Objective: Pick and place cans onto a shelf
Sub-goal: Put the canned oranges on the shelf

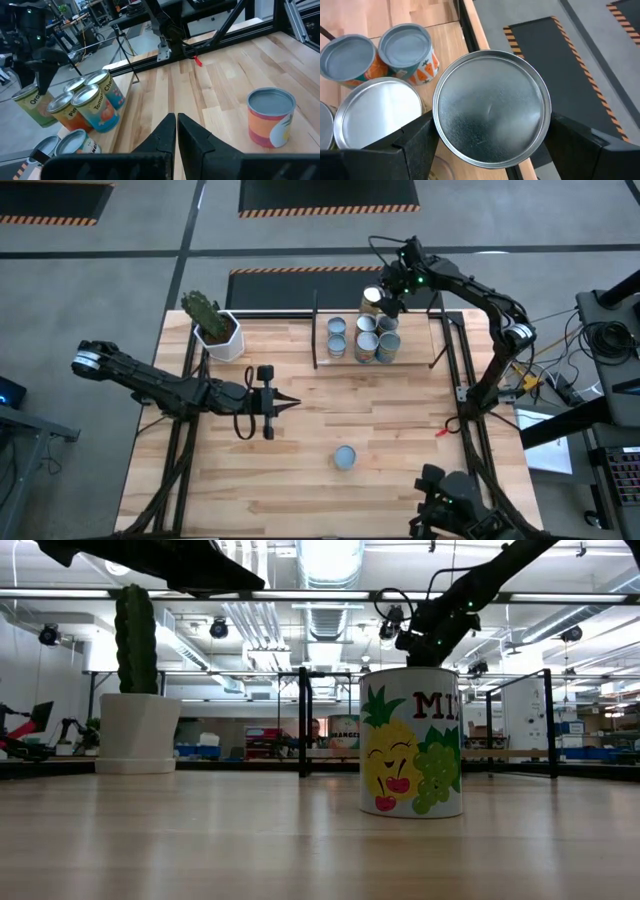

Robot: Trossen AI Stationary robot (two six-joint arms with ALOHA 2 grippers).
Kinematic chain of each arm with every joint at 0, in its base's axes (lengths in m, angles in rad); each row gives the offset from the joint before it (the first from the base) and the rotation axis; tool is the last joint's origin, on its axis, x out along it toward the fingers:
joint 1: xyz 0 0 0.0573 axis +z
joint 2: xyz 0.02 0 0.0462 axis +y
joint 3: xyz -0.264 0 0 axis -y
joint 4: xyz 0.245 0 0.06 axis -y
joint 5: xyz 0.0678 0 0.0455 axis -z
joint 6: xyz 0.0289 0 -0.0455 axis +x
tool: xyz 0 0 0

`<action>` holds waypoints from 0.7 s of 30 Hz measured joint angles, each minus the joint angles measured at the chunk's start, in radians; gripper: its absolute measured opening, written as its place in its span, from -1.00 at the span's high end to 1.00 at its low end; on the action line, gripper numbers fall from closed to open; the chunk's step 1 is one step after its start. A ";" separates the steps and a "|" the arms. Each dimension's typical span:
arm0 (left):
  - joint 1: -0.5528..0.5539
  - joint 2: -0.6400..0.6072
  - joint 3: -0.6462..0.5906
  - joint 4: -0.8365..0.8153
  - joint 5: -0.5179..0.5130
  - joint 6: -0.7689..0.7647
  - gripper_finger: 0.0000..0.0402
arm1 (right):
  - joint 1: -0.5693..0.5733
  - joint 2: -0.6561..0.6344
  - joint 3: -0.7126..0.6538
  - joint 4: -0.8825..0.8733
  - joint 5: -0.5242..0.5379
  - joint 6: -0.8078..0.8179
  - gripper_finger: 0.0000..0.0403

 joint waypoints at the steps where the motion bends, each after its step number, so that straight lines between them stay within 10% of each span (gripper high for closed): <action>1: 0.000 0.000 0.000 0.000 0.000 0.000 1.00 | 0.000 0.000 0.000 0.000 0.000 0.000 -0.50; 21: 0.001 0.000 0.000 0.000 -0.003 0.013 1.00 | 0.014 0.000 -0.063 0.020 0.017 0.019 -0.62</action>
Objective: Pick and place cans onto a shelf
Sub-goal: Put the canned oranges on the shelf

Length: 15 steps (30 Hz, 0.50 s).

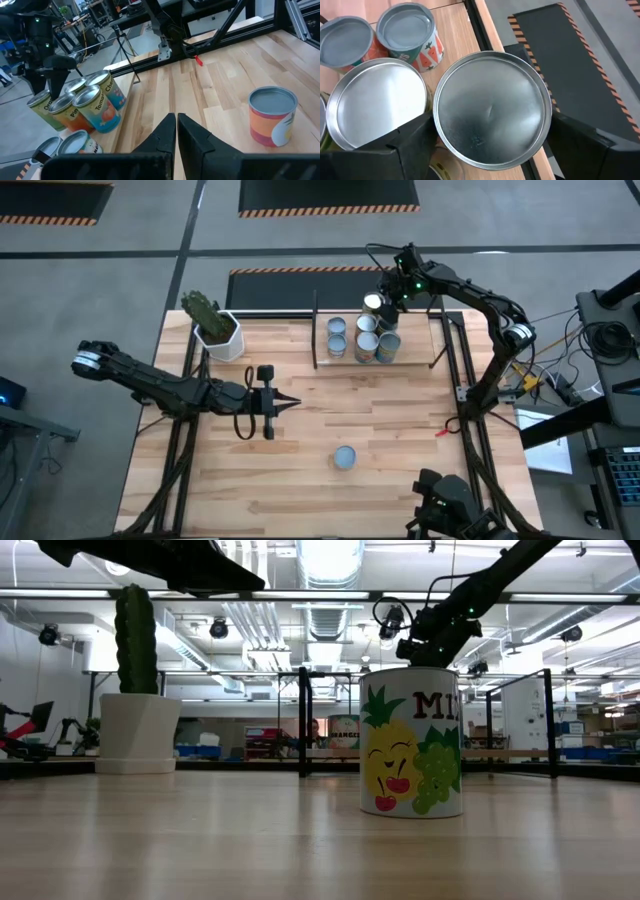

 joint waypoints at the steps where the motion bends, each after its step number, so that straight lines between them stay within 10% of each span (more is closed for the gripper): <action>1: 0.000 0.000 0.000 0.000 0.000 0.000 1.00 | 0.000 0.000 0.000 0.000 0.000 0.005 -0.65; 15: 0.000 0.000 0.000 0.000 0.000 0.001 1.00 | 0.002 -0.011 0.002 -0.011 0.000 0.006 -0.75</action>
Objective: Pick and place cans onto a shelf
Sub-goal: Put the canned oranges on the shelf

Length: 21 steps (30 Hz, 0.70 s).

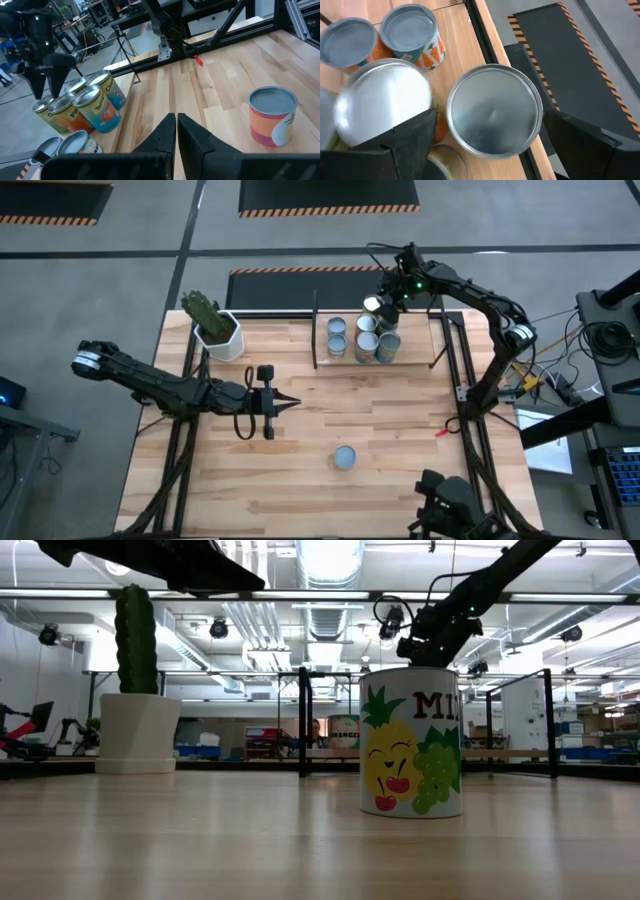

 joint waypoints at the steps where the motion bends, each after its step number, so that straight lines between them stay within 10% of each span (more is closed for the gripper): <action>1: 0.000 0.000 0.000 0.000 0.000 0.000 1.00 | 0.000 -0.005 0.009 -0.016 0.000 0.001 -0.75; 10: 0.000 0.000 0.000 0.000 0.000 0.000 1.00 | 0.000 -0.043 0.111 -0.112 0.110 0.106 -0.57; 21: 0.000 0.000 0.000 0.000 0.000 0.000 1.00 | -0.003 -0.036 0.107 -0.213 0.321 0.164 0.51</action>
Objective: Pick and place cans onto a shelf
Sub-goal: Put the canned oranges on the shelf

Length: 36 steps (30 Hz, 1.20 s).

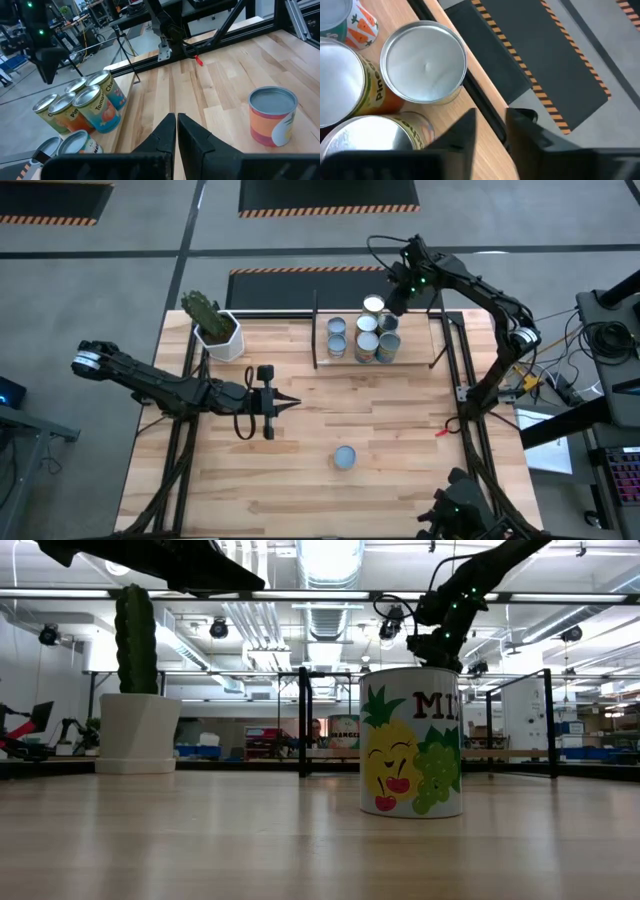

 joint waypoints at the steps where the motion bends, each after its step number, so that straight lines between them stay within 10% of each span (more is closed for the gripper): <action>1: 0.000 0.000 0.000 0.000 0.000 0.000 1.00 | 0.000 0.000 -0.003 0.001 0.000 0.003 0.61; 6: 0.000 0.000 0.000 0.000 0.000 0.000 1.00 | 0.000 0.000 -0.030 0.022 -0.001 0.023 0.93; 36: 0.000 0.000 0.000 0.001 0.000 0.009 1.00 | 0.035 0.000 -0.193 0.317 -0.095 0.088 0.94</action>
